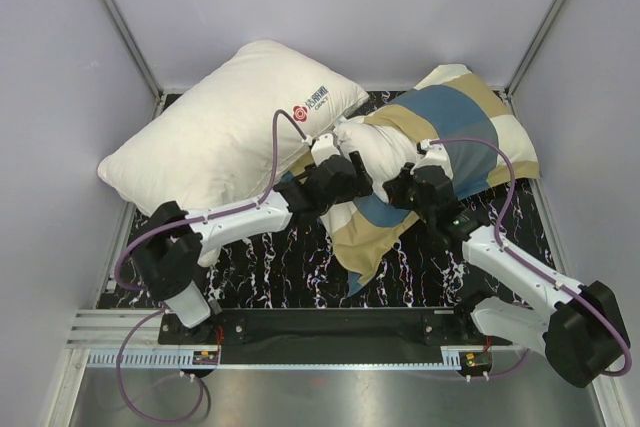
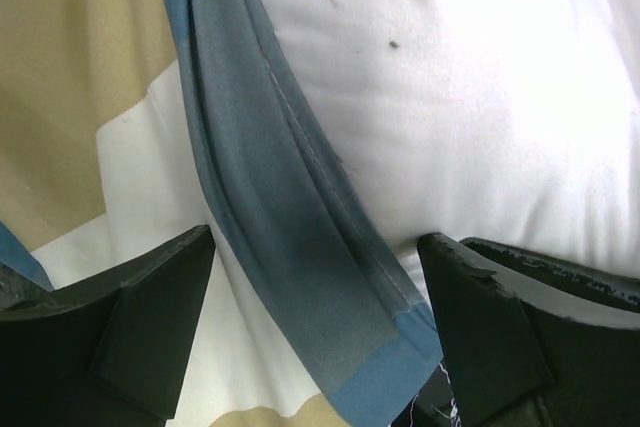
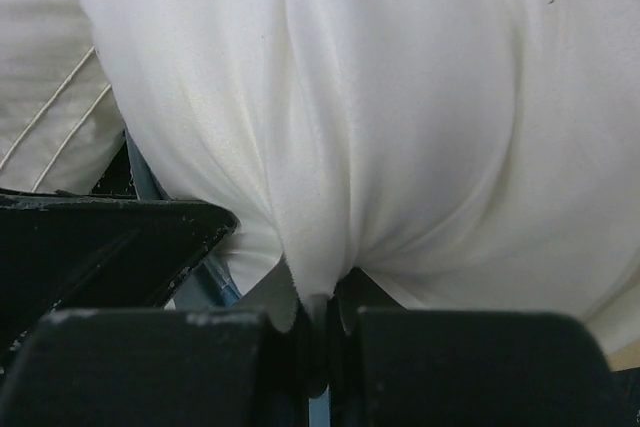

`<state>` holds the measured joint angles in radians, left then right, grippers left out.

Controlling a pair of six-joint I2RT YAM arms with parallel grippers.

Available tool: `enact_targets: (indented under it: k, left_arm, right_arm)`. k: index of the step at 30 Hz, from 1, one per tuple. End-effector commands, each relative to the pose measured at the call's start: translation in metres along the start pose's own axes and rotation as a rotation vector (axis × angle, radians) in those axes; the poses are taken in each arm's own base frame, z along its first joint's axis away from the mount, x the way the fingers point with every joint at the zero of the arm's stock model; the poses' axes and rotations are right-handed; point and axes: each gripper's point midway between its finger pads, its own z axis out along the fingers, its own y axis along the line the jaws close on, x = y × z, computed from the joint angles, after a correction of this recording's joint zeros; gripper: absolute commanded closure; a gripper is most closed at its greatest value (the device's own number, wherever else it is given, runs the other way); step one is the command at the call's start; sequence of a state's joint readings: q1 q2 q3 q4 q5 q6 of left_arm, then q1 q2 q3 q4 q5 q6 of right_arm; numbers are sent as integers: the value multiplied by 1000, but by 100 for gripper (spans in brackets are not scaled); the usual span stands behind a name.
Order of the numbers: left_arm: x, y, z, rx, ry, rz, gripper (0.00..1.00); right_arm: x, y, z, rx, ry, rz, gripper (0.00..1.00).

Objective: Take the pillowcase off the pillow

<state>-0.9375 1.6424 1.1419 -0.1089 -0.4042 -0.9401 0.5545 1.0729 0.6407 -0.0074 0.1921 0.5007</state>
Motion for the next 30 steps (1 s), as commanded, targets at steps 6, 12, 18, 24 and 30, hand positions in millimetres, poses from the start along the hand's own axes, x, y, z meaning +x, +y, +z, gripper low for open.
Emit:
enact_targets:
  k: [6, 12, 18, 24, 30]
  left_arm:
    - [-14, -20, 8, 71, -27, -41, 67]
    - [-8, -18, -11, 123, 10, -60, 87]
    - [7, -3, -31, 167, 48, -65, 99]
    - [24, 23, -52, 193, 69, -75, 100]
    - [30, 42, -64, 198, 56, -61, 100]
  right_arm:
    - [5, 13, 1, -53, 6, -21, 100]
    - [2, 5, 6, 7, 2, -22, 100]
    - [2, -20, 16, 175, 31, -44, 100]
    - [-16, -35, 22, 220, 17, 12, 100]
    - [-45, -49, 21, 249, -21, 43, 100]
